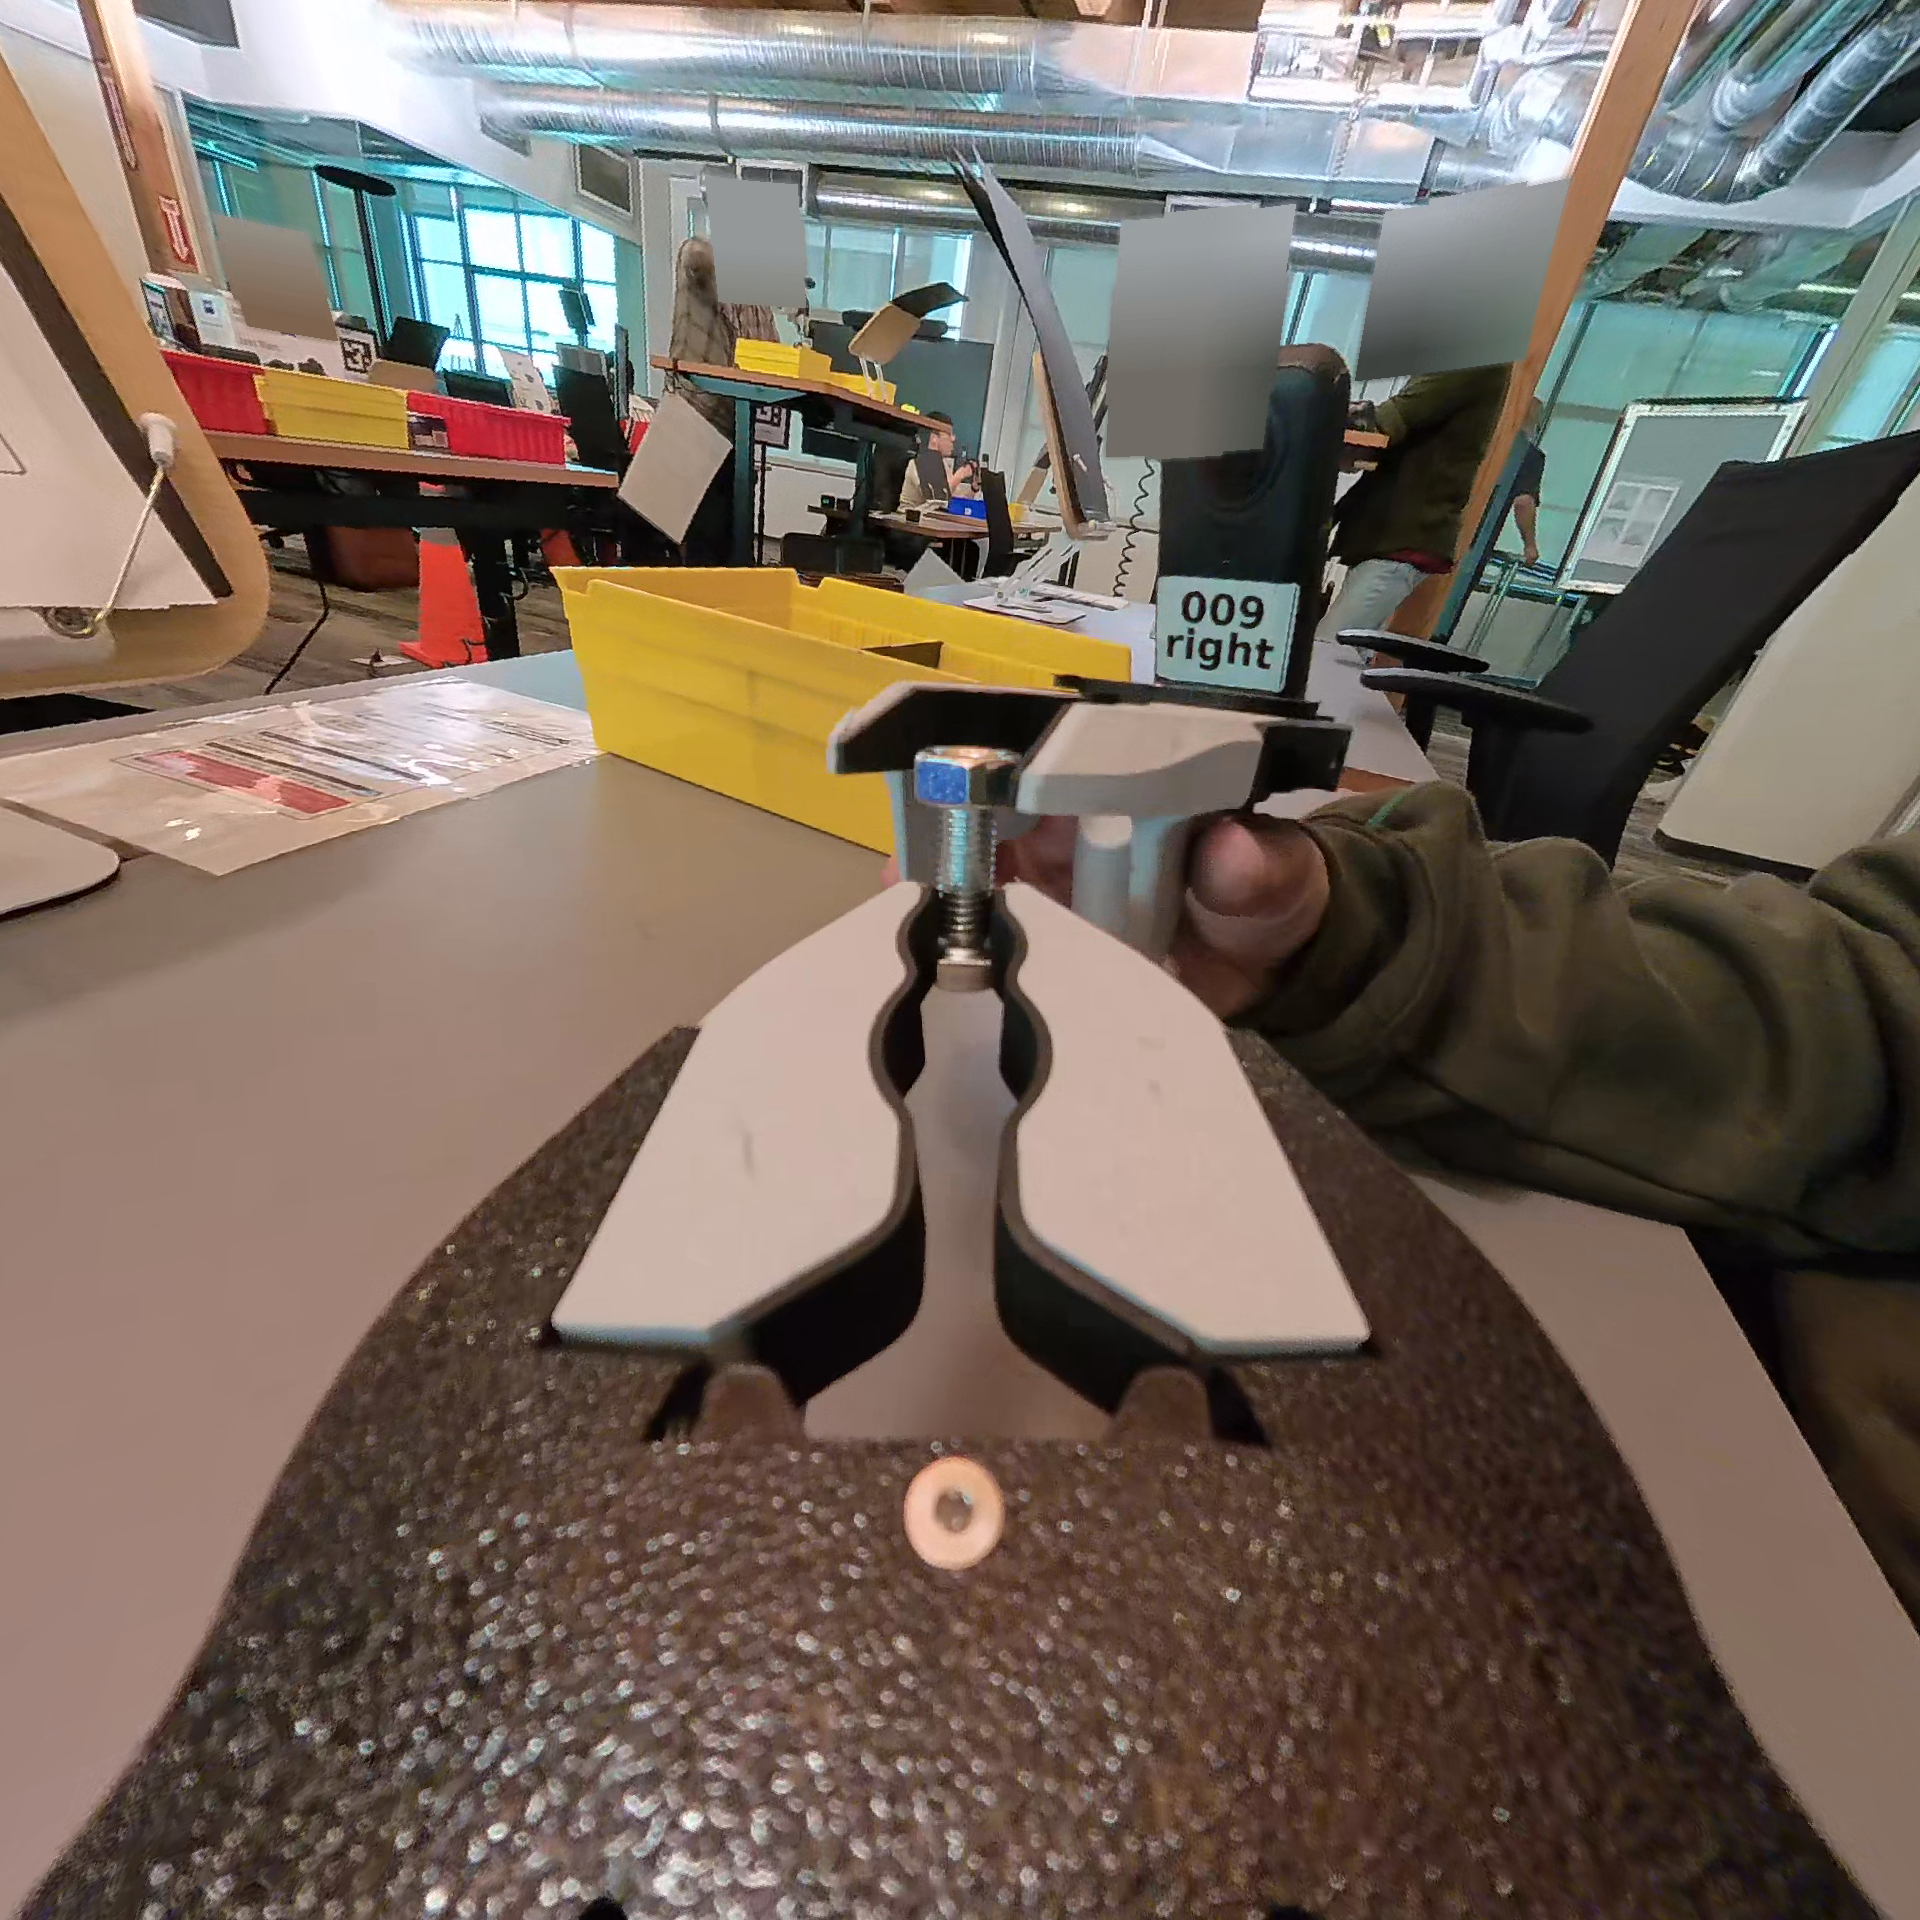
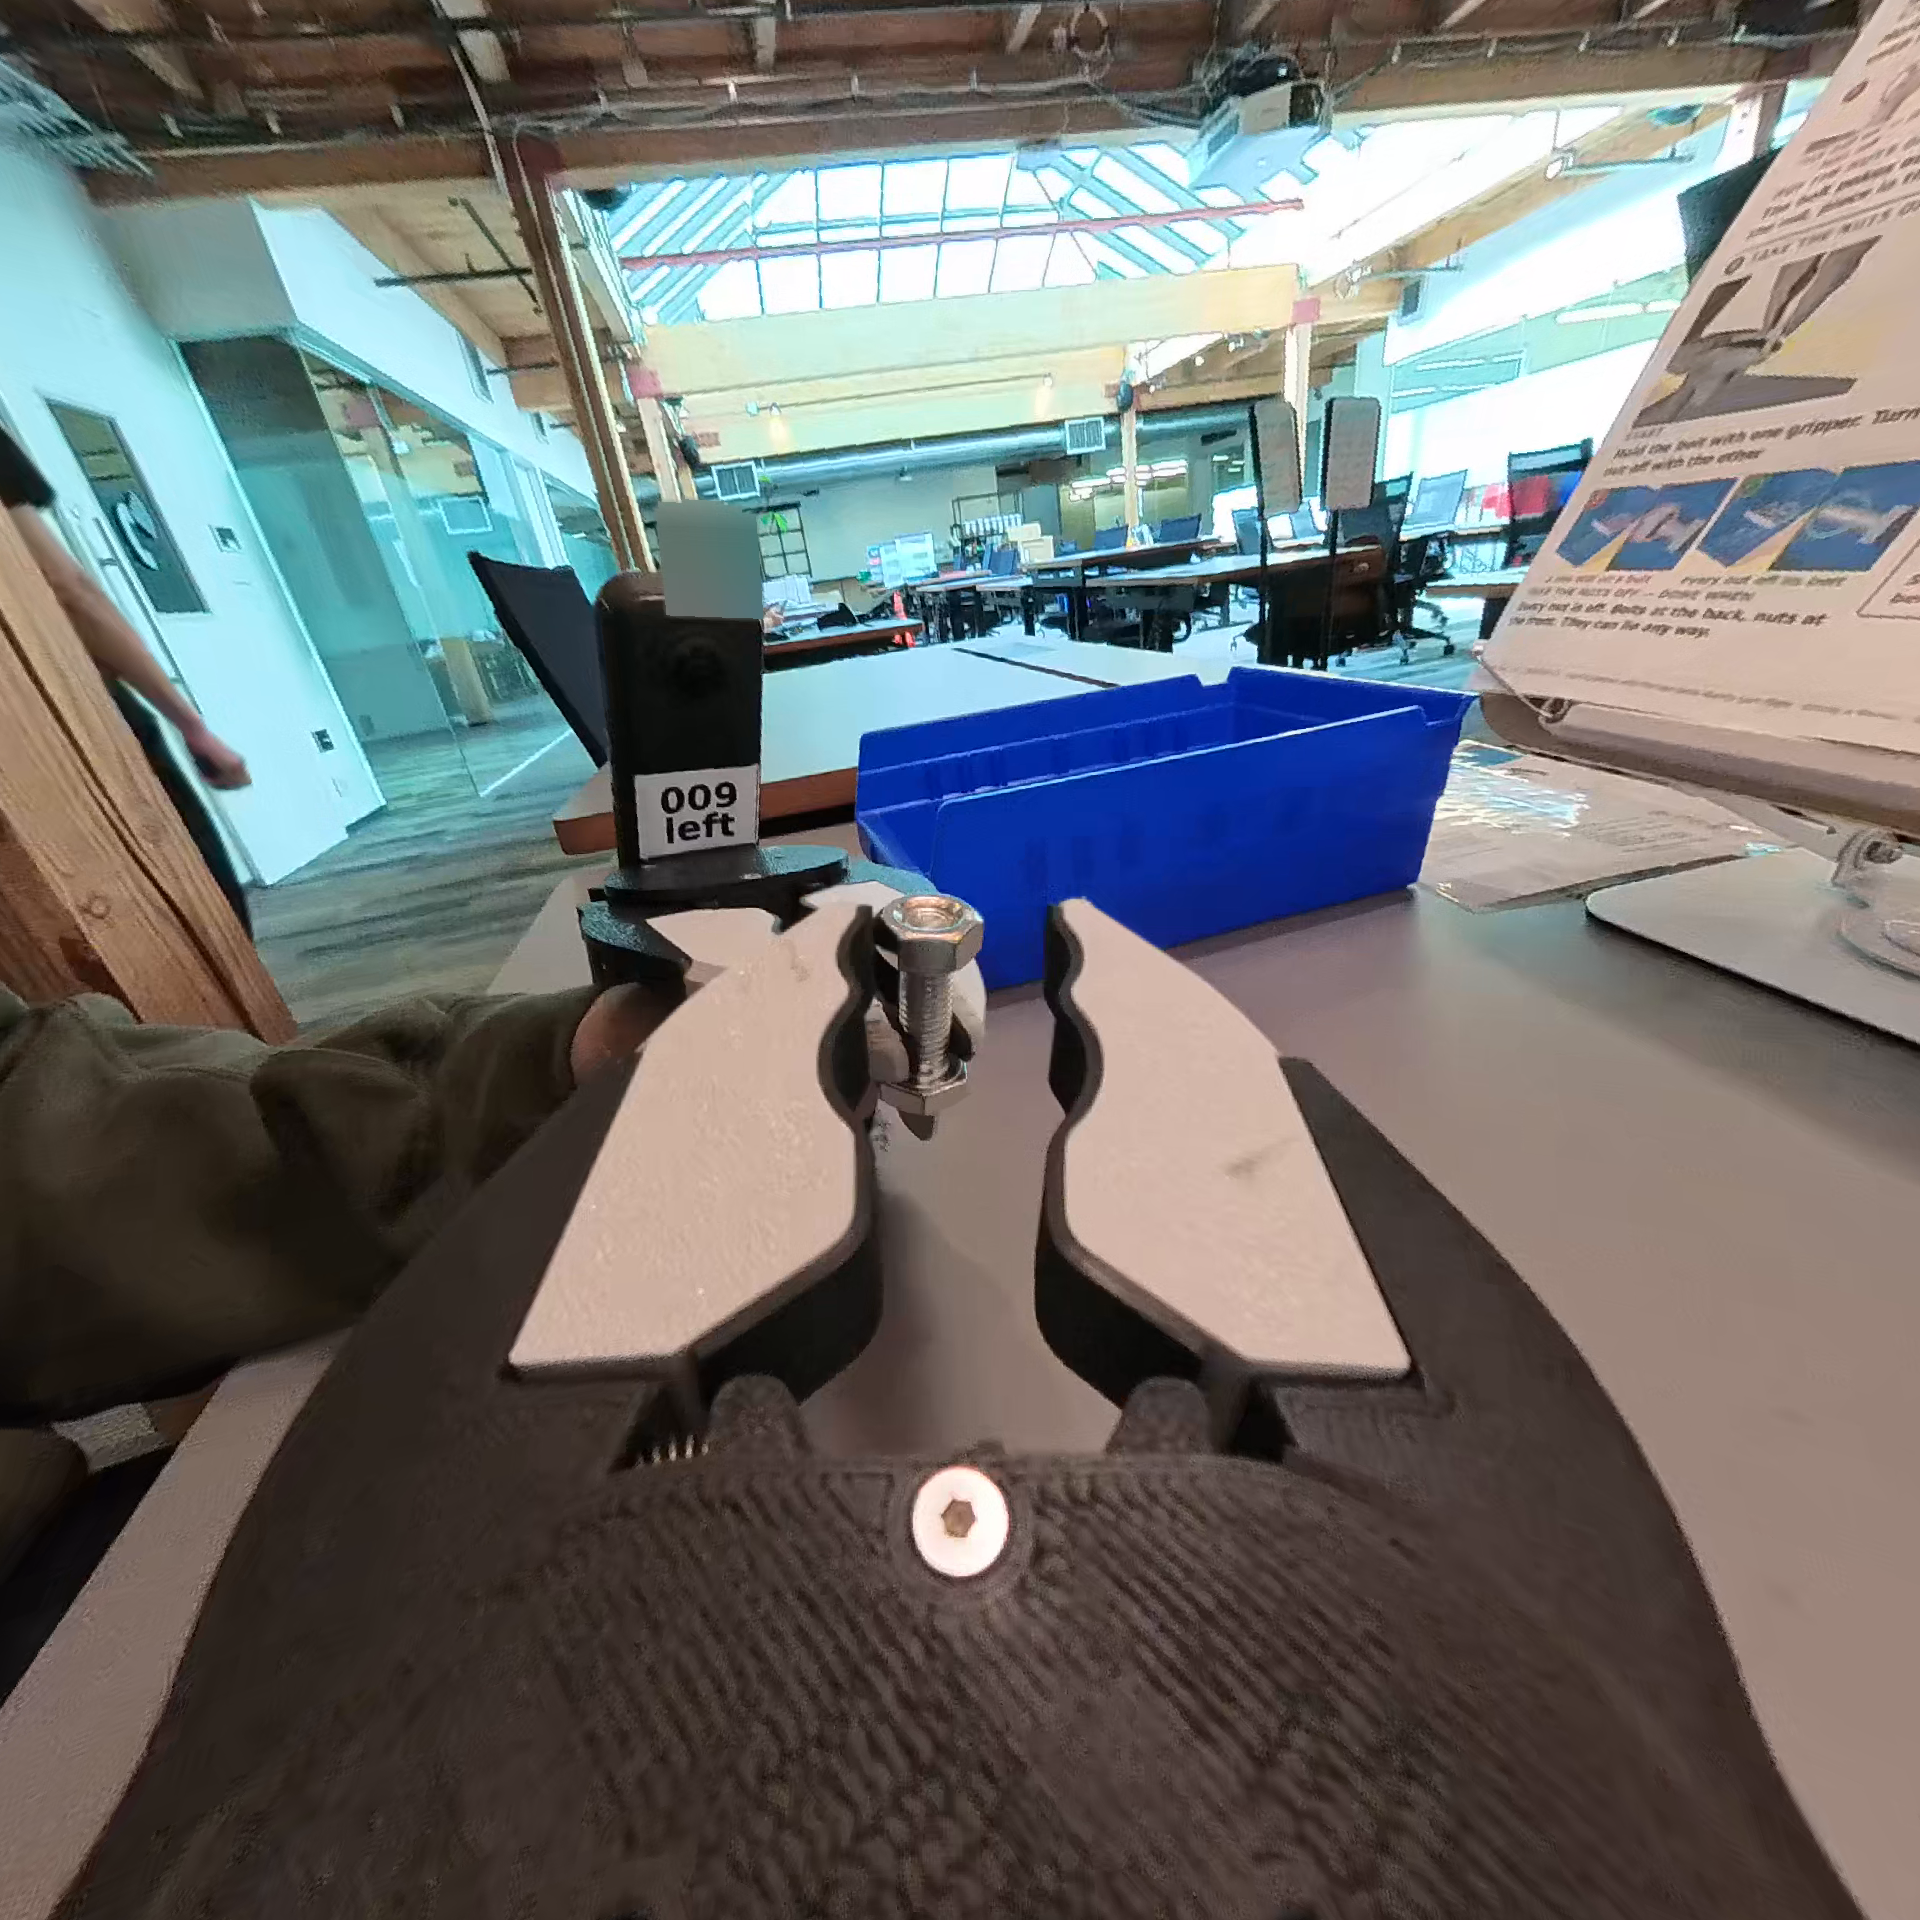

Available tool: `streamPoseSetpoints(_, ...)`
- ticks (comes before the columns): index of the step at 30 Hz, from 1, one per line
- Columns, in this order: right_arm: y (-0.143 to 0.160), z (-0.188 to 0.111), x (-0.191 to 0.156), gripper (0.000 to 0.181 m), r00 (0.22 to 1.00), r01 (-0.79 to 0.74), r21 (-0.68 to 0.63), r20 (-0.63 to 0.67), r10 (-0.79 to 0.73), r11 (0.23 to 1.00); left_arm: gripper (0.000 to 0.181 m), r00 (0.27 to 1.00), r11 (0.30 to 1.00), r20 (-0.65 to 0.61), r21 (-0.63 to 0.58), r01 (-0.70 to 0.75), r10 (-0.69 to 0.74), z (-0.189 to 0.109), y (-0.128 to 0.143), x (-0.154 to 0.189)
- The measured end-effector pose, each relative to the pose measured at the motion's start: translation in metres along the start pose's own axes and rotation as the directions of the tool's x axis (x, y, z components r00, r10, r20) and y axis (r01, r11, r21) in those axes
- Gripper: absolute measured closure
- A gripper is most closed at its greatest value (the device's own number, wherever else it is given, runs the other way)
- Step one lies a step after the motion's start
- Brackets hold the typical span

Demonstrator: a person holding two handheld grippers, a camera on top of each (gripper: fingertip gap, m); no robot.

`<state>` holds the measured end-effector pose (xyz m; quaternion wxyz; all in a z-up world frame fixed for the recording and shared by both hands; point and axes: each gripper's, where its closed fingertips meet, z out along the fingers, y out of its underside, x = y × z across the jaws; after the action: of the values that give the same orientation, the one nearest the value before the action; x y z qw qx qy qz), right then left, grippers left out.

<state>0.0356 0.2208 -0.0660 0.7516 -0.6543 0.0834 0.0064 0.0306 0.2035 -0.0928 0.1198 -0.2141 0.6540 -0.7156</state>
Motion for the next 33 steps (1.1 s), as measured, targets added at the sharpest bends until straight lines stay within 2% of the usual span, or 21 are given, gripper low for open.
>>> streamPoseSetpoints(5, -0.002, -0.007, 0.011, 0.149, 0.999, -0.004, -0.009, -0.042, 0.004, 1.0, 0.172, 0.999, 0.998, 0.001, 0.056, 0.032, -0.032, -0.006, -0.007, -0.004)
streamPoseSetpoints(6, -0.002, -0.013, 0.03, 0.169, 0.99, -0.017, -0.017, -0.142, 0.015, 1.0, 0.172, 0.999, 0.997, -0.006, 0.075, 0.034, -0.034, -0.008, -0.009, -0.003)
streamPoseSetpoints(7, 0.0, -0.023, 0.051, 0.171, 0.968, -0.03, -0.022, -0.251, 0.023, 0.999, 0.172, 0.999, 0.996, 0.004, 0.081, 0.037, -0.038, -0.008, -0.009, -0.005)
streamPoseSetpoints(8, 0.002, -0.03, 0.06, 0.162, 0.961, -0.045, -0.027, -0.275, 0.036, 0.999, 0.172, 0.999, 0.996, 0.003, 0.076, 0.038, -0.038, -0.008, -0.009, -0.005)
streamPoseSetpoints(11, -0.009, -0.03, 0.04, 0.15, 0.988, -0.107, 0.043, -0.108, 0.111, 0.993, 0.172, 1.0, 0.999, -0.004, 0.044, 0.018, -0.018, -0.004, -0.005, -0.002)
streamPoseSetpoints(13, -0.016, -0.022, 0.02, 0.147, 0.994, -0.11, 0.074, -0.005, 0.111, 0.991, 0.172, 1.0, 0.999, -0.005, 0.032, 0.007, -0.007, -0.003, -0.004, 0.0)
streamPoseSetpoints(15, -0.015, -0.013, 0.004, 0.145, 0.997, -0.075, 0.06, 0.039, 0.073, 0.995, 0.172, 1.0, 0.999, -0.005, 0.032, 0.006, -0.006, -0.003, -0.004, 0.0)
streamPoseSetpoints(18, -0.008, -0.003, -0.006, 0.147, 0.999, -0.012, 0.026, 0.037, 0.011, 1.0, 0.172, 1.0, 0.999, -0.005, 0.038, 0.012, -0.011, -0.004, -0.004, -0.001)
streamPoseSetpoints(24, -0.004, 0.001, -0.003, 0.157, 1.0, -0.01, 0.016, 0.0, 0.01, 1.0, 0.172, 1.0, 1.0, -0.006, 0.02, 0.003, -0.003, -0.002, -0.002, 0.0)
streamPoseSetpoints(25, -0.004, 0.0, -0.003, 0.159, 1.0, -0.01, 0.012, 0.006, 0.01, 1.0, 0.172, 1.0, 1.0, -0.005, 0.023, 0.004, -0.004, -0.002, -0.003, 0.0)
streamPoseSetpoints(28, -0.005, -0.006, 0.004, 0.15, 1.0, -0.003, -0.007, -0.015, 0.003, 1.0, 0.172, 1.0, 0.998, 0.0, 0.055, 0.019, -0.019, -0.005, -0.007, -0.002)
streamPoseSetpoints(30, -0.006, -0.015, 0.027, 0.161, 0.992, -0.012, -0.006, -0.125, 0.011, 1.0, 0.172, 0.999, 0.996, 0.0, 0.086, 0.032, -0.032, -0.008, -0.01, -0.004)
streamPoseSetpoints(33, -0.008, -0.02, 0.024, 0.153, 0.996, -0.038, 0.011, -0.075, 0.039, 0.999, 0.172, 1.0, 0.998, -0.005, 0.067, 0.022, -0.022, -0.006, -0.008, -0.002)
